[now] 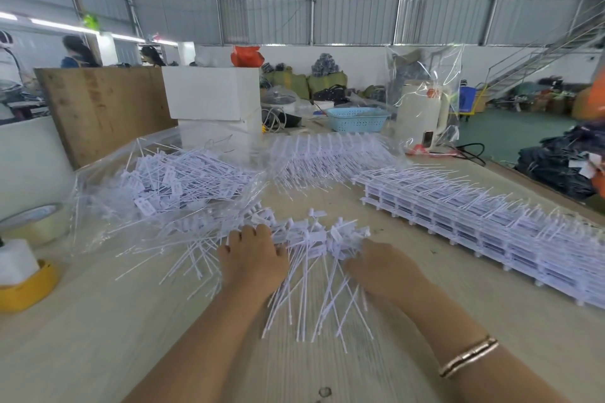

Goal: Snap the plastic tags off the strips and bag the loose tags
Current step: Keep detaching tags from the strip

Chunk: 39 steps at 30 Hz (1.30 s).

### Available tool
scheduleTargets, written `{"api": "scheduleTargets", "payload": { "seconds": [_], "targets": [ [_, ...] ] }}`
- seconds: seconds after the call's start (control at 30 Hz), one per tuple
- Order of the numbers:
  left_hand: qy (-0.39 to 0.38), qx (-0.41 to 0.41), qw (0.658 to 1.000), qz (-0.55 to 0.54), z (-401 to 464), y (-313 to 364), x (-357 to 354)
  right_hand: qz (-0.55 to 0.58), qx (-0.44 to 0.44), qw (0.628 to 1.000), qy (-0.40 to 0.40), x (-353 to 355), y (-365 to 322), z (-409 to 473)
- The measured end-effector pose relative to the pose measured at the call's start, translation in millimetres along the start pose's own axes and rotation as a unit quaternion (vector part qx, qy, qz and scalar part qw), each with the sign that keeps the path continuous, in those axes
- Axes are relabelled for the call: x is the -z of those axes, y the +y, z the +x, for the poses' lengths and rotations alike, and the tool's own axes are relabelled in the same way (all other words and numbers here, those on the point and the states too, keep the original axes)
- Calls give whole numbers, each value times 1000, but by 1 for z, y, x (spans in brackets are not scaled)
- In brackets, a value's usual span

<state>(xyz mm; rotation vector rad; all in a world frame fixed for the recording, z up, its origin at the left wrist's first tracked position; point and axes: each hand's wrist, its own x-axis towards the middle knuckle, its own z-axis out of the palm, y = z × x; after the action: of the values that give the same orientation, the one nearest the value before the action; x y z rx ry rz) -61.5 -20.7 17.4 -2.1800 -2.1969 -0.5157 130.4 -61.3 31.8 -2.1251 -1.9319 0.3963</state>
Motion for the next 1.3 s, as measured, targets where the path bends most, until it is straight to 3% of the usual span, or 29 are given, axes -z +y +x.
{"api": "scheduleTargets", "payload": {
  "seconds": [0.13, 0.27, 0.37, 0.5, 0.73, 0.87, 1.0, 1.1, 1.17, 1.3],
  "targets": [
    [-40, -17, 999, -16, -3, 9, -7, -29, 66, 996, 52, -27, -22, 7],
    [-15, -47, 994, -97, -4, 13, -4, -1, 141, 988, 59, -38, -26, 11],
    [18, -31, 999, -24, 0, 8, 2, 58, 90, 990, 88, -30, -19, 12],
    [-86, 22, 995, 34, 1, -1, -3, -50, 43, 995, 81, -20, -11, 7],
    [-118, -3, 985, -126, -11, 16, -13, -62, 96, 992, 61, -34, -21, 5],
    [-139, -54, 982, -115, -14, 20, -10, -32, 89, 994, 60, -28, -10, 11],
    [-36, -87, 995, 41, -16, 22, -2, -11, 107, 992, 62, -25, -5, 11],
    [31, -160, 986, 31, -18, 27, -4, 14, 146, 986, 79, -27, -9, 9],
    [5, -200, 980, -9, -20, 29, -9, 41, 144, 983, 108, -22, -11, 9],
    [-56, -240, 969, -22, -21, 27, -17, 156, 48, 964, 210, 3, 6, 16]
  ]
}}
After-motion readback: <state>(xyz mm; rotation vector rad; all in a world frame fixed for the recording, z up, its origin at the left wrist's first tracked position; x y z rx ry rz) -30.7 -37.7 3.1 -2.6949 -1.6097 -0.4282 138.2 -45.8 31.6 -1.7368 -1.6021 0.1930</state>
